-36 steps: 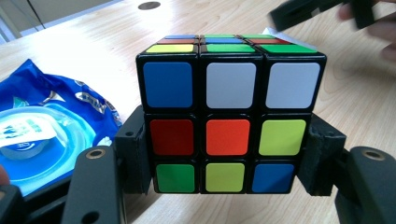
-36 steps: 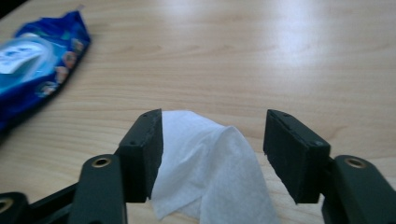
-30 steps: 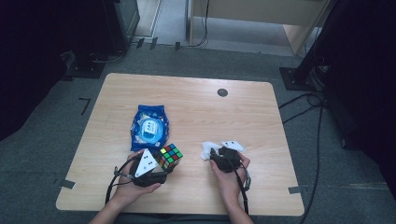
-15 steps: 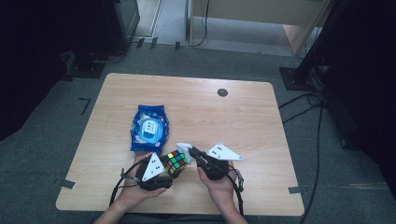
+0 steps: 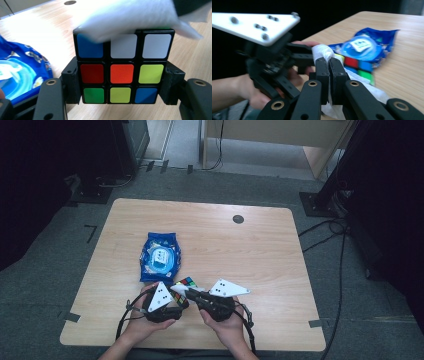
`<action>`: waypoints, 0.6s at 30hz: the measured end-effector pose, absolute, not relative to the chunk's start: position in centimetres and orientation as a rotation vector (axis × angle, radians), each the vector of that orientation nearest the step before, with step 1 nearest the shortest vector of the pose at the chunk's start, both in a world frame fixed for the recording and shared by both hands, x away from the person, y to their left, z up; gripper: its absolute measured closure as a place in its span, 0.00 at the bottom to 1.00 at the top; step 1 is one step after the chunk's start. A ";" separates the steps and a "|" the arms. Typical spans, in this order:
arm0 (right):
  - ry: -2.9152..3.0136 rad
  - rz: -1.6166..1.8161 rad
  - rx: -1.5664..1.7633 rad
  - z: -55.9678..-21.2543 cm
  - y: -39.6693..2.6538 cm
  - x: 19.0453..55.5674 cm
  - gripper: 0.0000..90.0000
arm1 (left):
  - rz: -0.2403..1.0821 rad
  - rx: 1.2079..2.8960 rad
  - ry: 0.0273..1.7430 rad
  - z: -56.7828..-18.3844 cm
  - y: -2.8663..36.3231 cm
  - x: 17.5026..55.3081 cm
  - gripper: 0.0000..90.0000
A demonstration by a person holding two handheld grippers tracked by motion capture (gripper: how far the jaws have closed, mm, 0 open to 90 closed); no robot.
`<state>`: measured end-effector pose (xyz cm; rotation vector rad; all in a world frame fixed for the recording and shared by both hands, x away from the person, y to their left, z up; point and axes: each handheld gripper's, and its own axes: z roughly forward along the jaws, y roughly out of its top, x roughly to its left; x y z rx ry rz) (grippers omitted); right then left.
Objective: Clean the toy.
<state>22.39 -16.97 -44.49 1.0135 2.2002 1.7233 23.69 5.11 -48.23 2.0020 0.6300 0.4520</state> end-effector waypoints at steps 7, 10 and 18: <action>2.108 1.660 1.189 -45.6 -19.2 23.7 0.97 | 0.446 2.036 0.566 -48.4 4.0 23.0 0.38; 2.131 1.672 1.138 -45.4 -18.1 23.5 0.97 | 0.447 2.048 0.570 -48.5 3.6 23.0 0.38; 2.194 1.699 0.961 -44.5 -16.9 22.1 0.97 | 0.448 1.998 0.649 -48.1 5.3 24.0 0.38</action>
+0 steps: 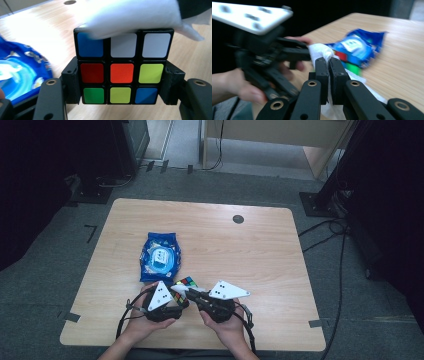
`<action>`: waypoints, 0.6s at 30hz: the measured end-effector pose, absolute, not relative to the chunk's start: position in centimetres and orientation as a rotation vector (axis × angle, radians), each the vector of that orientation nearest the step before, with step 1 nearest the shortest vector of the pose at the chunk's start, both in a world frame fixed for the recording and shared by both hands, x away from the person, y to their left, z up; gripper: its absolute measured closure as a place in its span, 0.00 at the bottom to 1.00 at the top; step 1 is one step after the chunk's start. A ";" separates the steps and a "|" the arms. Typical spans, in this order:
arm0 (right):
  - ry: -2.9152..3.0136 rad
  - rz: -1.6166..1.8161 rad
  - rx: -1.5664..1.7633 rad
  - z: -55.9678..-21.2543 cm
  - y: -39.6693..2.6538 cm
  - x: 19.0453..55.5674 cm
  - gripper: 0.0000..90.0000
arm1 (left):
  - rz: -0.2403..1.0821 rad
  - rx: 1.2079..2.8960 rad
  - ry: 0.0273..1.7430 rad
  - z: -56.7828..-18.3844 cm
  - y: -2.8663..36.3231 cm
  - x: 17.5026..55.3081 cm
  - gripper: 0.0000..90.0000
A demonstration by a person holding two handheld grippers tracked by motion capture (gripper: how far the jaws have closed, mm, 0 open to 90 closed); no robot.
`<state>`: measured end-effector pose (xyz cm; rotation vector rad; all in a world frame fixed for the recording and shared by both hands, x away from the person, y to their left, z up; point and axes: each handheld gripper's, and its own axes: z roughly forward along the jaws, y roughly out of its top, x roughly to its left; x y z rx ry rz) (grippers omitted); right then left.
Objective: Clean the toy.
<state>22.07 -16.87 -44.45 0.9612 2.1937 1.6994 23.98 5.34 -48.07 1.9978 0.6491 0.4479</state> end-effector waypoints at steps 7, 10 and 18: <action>2.045 1.500 1.217 -46.1 -20.9 24.1 0.96 | 0.461 1.981 0.650 -47.7 5.7 24.1 0.38; 1.960 1.386 1.325 -46.7 -22.7 24.8 0.89 | 0.461 1.984 0.657 -47.8 5.7 24.2 0.38; 1.940 1.473 1.347 -46.0 -21.8 24.2 0.48 | 0.459 1.972 0.677 -47.9 5.4 24.3 0.38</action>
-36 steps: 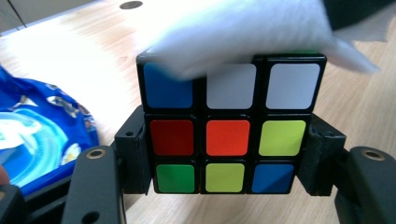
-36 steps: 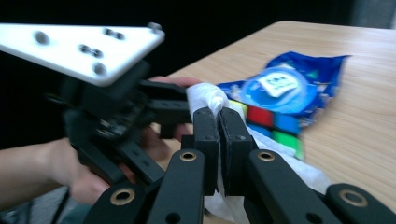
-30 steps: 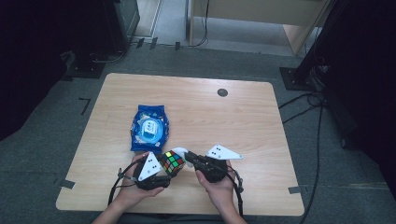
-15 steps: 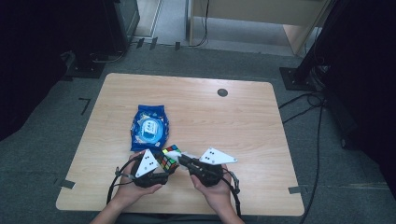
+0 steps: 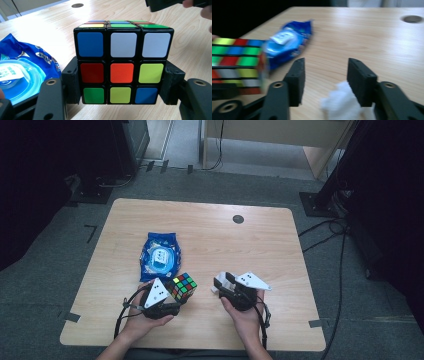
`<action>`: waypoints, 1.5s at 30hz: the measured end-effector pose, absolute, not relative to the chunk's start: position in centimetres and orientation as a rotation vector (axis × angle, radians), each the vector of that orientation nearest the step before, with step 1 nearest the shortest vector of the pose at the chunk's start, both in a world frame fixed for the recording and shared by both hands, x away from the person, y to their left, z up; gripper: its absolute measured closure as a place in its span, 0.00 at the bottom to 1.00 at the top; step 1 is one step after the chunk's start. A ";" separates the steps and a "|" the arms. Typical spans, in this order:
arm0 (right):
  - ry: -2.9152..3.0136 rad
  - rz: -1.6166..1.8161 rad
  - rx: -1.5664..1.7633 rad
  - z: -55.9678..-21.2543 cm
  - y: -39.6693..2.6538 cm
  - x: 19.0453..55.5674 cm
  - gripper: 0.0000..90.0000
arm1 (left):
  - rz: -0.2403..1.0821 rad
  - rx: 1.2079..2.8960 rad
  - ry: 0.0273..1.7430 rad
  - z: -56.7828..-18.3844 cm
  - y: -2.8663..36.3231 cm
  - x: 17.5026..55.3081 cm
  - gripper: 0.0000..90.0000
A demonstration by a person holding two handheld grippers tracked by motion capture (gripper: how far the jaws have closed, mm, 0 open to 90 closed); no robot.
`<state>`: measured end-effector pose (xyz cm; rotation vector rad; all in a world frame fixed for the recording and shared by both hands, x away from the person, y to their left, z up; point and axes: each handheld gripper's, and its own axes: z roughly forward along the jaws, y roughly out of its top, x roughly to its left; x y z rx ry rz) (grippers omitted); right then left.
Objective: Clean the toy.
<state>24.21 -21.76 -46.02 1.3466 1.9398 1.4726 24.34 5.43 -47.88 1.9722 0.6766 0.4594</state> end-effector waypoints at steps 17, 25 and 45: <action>2.109 1.648 1.429 -46.2 -15.7 23.1 0.37 | 0.470 1.973 0.643 -47.8 4.0 23.4 0.38; 2.127 1.616 1.414 -45.7 -16.1 23.2 0.39 | 0.420 1.983 0.599 -47.9 4.2 23.5 0.36; 2.281 1.662 1.447 -44.9 -17.7 24.1 0.38 | 0.595 2.063 0.502 -48.8 3.9 23.1 0.29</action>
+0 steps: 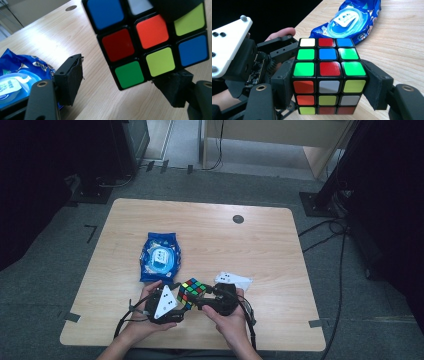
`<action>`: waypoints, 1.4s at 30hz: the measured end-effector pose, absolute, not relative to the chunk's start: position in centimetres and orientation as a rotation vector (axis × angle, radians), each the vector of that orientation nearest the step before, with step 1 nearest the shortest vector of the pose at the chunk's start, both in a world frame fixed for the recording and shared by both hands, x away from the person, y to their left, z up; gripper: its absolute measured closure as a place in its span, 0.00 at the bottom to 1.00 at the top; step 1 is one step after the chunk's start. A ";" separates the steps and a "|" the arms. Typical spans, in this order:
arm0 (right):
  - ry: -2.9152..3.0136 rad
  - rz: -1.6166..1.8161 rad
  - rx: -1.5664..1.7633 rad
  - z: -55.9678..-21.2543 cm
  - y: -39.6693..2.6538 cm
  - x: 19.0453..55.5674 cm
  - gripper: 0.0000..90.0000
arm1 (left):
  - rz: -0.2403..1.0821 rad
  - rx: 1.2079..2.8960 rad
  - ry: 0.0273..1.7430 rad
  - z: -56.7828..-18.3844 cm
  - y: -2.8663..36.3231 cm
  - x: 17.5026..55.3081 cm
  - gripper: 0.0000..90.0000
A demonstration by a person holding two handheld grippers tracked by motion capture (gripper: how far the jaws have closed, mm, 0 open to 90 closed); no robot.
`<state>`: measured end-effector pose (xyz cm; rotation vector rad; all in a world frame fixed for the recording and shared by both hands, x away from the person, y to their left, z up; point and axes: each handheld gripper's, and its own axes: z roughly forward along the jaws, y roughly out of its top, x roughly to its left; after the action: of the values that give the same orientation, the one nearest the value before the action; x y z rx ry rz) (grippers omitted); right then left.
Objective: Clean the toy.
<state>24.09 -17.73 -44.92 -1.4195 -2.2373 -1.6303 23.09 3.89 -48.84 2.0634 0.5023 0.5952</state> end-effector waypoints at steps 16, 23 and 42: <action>-2.233 -1.530 -1.428 -45.5 -17.4 24.7 0.38 | 0.663 2.070 0.442 -49.0 2.9 22.2 0.22; -2.229 -1.526 -1.416 -45.4 -17.2 24.6 0.38 | 0.692 2.048 0.397 -49.0 3.0 22.1 0.20; -2.198 -1.485 -1.405 -45.8 -17.1 25.1 0.38 | 0.687 2.046 0.344 -49.3 2.9 21.7 0.31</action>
<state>25.12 -17.14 -45.82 -1.4051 -2.1976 -1.4848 21.68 2.86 -49.26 2.0464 0.3443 0.6867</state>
